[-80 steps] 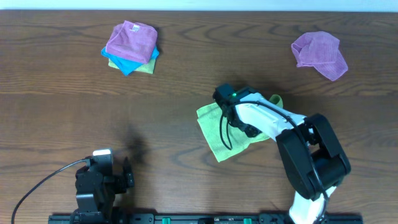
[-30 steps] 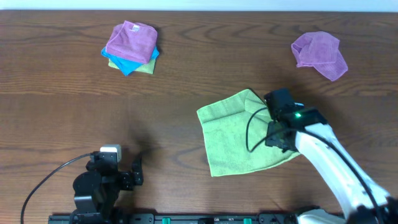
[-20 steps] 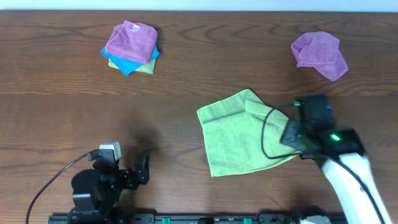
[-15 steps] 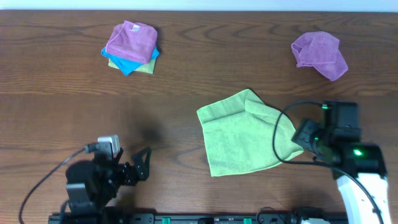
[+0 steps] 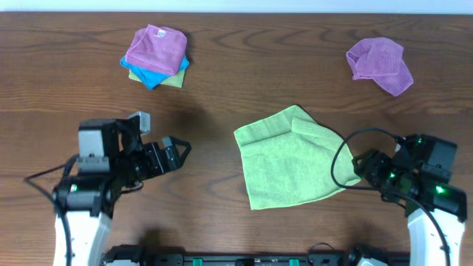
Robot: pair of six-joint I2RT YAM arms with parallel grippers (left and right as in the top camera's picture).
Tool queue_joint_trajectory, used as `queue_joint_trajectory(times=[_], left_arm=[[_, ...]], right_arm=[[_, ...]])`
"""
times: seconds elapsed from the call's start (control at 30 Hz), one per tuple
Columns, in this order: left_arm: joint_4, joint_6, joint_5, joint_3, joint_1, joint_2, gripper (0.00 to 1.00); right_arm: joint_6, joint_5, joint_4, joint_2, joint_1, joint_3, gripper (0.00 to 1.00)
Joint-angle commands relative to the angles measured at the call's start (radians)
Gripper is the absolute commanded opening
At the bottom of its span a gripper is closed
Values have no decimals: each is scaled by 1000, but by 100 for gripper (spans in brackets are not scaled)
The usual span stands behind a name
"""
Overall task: Fold the cloth
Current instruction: 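Move the left gripper to the cloth's left edge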
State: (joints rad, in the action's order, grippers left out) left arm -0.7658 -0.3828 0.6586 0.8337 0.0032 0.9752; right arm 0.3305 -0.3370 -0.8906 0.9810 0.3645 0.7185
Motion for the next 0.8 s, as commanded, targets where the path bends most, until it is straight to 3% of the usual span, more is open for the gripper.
queue_joint_trajectory(times=[0.0,0.23,0.77], left_arm=[[8,-111,85,15,-5,68,95],[34,-112,181,2,-74,212,96],[218,-242,150,-18,-310,433,95]], right_arm=[[-40,-67,6,-3,34,-19,64],[-40,-87,22,-3,89,-26,65],[-40,-101,27,-3,94,-26,66]])
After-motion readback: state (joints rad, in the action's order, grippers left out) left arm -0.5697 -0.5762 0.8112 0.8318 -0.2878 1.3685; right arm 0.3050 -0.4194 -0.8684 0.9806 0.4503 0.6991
